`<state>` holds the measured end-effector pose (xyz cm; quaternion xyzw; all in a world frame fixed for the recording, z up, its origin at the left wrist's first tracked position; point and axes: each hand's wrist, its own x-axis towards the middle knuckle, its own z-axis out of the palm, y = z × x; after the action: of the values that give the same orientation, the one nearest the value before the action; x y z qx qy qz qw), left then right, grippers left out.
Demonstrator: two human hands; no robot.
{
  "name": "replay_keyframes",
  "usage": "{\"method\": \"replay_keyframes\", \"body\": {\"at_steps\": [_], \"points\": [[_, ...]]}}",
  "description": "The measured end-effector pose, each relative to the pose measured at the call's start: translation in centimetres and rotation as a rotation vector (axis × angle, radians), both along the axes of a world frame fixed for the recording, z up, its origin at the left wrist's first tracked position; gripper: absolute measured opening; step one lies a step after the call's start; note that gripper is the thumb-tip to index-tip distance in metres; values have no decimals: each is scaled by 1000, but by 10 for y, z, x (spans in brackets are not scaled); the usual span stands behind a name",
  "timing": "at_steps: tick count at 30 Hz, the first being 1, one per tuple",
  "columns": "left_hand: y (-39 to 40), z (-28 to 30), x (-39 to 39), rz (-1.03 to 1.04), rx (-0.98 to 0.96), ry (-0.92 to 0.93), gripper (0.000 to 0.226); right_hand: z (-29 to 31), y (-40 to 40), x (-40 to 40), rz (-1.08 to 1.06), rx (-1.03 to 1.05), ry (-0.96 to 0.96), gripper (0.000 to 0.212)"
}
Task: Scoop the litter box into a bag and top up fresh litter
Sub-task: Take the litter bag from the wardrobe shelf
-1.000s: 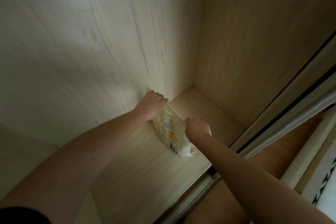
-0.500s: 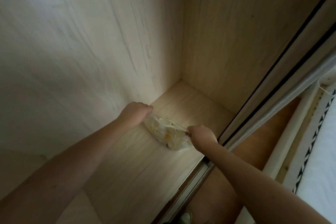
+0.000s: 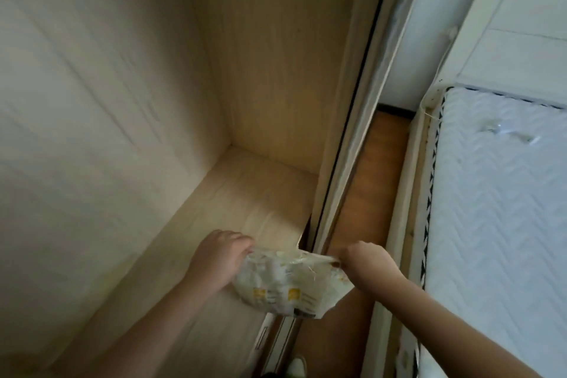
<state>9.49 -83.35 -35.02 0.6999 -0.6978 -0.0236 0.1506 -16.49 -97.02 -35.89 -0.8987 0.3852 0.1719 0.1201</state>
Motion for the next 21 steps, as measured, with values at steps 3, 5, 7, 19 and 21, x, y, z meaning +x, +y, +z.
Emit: {"method": "replay_keyframes", "body": {"at_steps": [3,5,7,19,21], "points": [[-24,1,-53,-86,81,71,29,5,12,-70,-114,52,-2,14],[-38,4,-90,-182,134,82,31,12,26,-116,-192,67,12,12],[-51,6,-127,-287,144,108,29,20,44,-159,-269,69,39,14],[-98,21,-339,-753,230,66,13,23,149,-353,-841,9,-52,20],[-99,27,-372,-841,202,62,12,20,169,-375,-931,-12,-75,19]]}}
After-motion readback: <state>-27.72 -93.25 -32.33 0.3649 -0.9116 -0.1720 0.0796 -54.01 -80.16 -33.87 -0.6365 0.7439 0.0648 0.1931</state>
